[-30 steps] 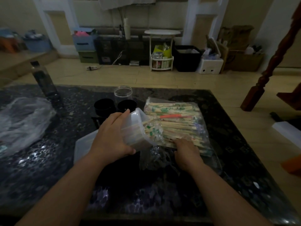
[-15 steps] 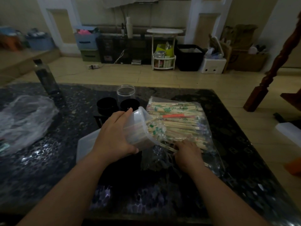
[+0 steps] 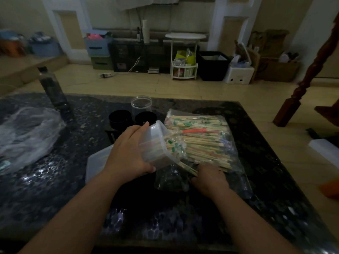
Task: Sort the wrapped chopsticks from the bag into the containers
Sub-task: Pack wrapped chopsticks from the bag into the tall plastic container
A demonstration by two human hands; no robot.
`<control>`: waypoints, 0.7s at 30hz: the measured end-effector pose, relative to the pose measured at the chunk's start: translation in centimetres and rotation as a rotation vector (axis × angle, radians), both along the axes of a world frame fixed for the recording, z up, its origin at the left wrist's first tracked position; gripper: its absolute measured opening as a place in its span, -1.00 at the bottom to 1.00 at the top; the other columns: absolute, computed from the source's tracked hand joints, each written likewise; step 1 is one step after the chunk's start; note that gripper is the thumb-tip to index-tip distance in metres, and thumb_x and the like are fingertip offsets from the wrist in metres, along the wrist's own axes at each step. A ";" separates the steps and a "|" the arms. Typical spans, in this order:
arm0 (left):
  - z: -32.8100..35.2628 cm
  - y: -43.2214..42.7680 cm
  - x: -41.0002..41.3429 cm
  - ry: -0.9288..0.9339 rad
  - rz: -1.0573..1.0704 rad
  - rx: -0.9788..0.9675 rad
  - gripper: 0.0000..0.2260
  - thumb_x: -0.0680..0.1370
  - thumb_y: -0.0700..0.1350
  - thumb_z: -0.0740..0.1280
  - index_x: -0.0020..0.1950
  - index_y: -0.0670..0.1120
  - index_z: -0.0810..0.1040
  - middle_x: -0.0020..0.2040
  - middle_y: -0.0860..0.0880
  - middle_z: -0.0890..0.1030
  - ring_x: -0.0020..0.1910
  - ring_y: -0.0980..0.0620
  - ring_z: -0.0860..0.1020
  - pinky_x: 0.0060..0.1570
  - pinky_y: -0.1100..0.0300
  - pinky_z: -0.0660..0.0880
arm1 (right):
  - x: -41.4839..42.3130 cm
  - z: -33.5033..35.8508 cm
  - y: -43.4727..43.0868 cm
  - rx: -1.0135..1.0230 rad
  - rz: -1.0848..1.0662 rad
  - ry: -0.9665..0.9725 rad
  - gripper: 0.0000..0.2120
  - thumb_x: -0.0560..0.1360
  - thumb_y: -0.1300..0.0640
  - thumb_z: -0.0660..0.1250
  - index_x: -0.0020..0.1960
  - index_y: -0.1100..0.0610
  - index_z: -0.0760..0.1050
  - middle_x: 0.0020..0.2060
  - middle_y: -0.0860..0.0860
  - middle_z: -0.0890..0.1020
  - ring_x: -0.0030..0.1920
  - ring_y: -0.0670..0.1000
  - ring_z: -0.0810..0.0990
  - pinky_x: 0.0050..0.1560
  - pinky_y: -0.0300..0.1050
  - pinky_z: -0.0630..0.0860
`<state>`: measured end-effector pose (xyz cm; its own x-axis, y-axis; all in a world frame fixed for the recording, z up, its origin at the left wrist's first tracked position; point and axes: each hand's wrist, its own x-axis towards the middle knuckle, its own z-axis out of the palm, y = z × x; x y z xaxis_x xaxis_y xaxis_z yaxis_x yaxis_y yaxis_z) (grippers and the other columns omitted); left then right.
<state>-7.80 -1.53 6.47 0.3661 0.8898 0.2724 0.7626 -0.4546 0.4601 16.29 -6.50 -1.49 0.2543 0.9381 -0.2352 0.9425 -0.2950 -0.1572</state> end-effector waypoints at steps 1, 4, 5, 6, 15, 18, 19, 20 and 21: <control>0.0 0.0 0.0 -0.001 0.000 0.002 0.16 0.09 0.05 0.67 0.58 0.03 0.14 0.43 0.03 0.27 0.38 0.01 0.27 0.29 0.13 0.25 | 0.0 0.1 0.0 0.002 -0.001 0.031 -0.62 0.50 -0.07 0.27 0.24 0.09 0.46 0.18 0.12 0.55 0.15 0.16 0.55 0.07 -0.03 0.47; 0.0 0.0 0.1 0.003 -0.002 0.004 0.16 0.09 0.05 0.67 0.58 0.03 0.14 0.42 0.02 0.28 0.36 0.01 0.28 0.27 0.14 0.26 | 0.2 1.1 -0.1 0.004 0.006 0.123 -0.61 0.53 0.10 0.22 0.35 0.04 0.38 0.21 0.14 0.57 0.17 0.18 0.56 0.03 -0.03 0.49; 0.0 0.0 0.0 0.002 -0.003 0.005 0.16 0.09 0.05 0.67 0.58 0.02 0.14 0.42 0.02 0.28 0.36 0.01 0.28 0.26 0.14 0.26 | 0.1 1.6 -0.2 0.002 0.008 0.138 -0.57 0.53 0.14 0.20 0.40 -0.01 0.35 0.22 0.14 0.58 0.17 0.17 0.56 0.04 -0.02 0.50; 0.0 0.1 0.0 -0.002 -0.001 0.003 0.16 0.09 0.04 0.67 0.58 0.03 0.14 0.42 0.02 0.28 0.36 0.01 0.28 0.26 0.14 0.26 | 0.0 2.0 -0.3 0.006 0.012 0.144 -0.54 0.53 0.15 0.19 0.42 -0.06 0.33 0.22 0.13 0.58 0.17 0.17 0.57 0.04 -0.02 0.51; 0.1 0.2 -0.2 -0.039 0.029 -0.014 0.16 0.10 -0.01 0.68 0.58 0.03 0.14 0.42 0.02 0.27 0.37 0.00 0.27 0.21 0.14 0.25 | -0.9 4.9 -2.0 0.109 0.116 0.010 -0.69 0.47 -0.12 0.24 0.11 0.02 0.55 0.00 0.08 0.64 0.03 0.14 0.62 -0.11 -0.10 0.44; 0.2 0.3 -0.3 -0.044 0.039 -0.010 0.15 0.09 -0.01 0.68 0.58 0.04 0.15 0.42 0.01 0.27 0.37 -0.01 0.27 0.20 0.15 0.24 | -0.8 6.4 -2.6 0.053 0.156 -0.048 -0.70 0.44 -0.13 0.27 0.02 0.04 0.58 -0.12 0.05 0.61 -0.04 0.13 0.61 -0.09 -0.10 0.48; 0.2 0.3 -0.4 -0.047 0.041 -0.011 0.15 0.09 -0.01 0.68 0.58 0.04 0.14 0.42 0.02 0.27 0.36 -0.01 0.27 0.19 0.16 0.24 | -0.7 7.0 -2.8 0.044 0.159 -0.058 -0.71 0.42 -0.12 0.29 -0.01 0.05 0.59 -0.17 0.03 0.58 -0.10 0.11 0.60 -0.11 -0.10 0.49; 0.1 0.3 -0.4 -0.050 0.040 -0.012 0.16 0.09 -0.01 0.68 0.58 0.05 0.14 0.42 0.02 0.27 0.36 -0.01 0.27 0.18 0.16 0.24 | -0.5 7.5 -3.1 0.050 0.167 -0.063 -0.72 0.40 -0.12 0.30 -0.05 0.05 0.60 -0.21 0.01 0.56 -0.14 0.10 0.57 -0.14 -0.12 0.48; 0.1 0.3 -0.4 -0.049 0.037 -0.010 0.16 0.09 0.00 0.68 0.58 0.05 0.14 0.41 0.02 0.27 0.36 -0.01 0.28 0.19 0.14 0.25 | -0.5 7.9 -3.2 0.072 0.181 -0.067 -0.74 0.38 -0.11 0.31 -0.09 0.05 0.59 -0.23 0.00 0.55 -0.16 0.09 0.56 -0.17 -0.13 0.45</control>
<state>-8.19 -1.21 6.58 0.3190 0.9054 0.2802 0.7553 -0.4215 0.5019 15.84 -9.74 6.44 0.0929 0.9836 -0.1544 0.9882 -0.1101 -0.1066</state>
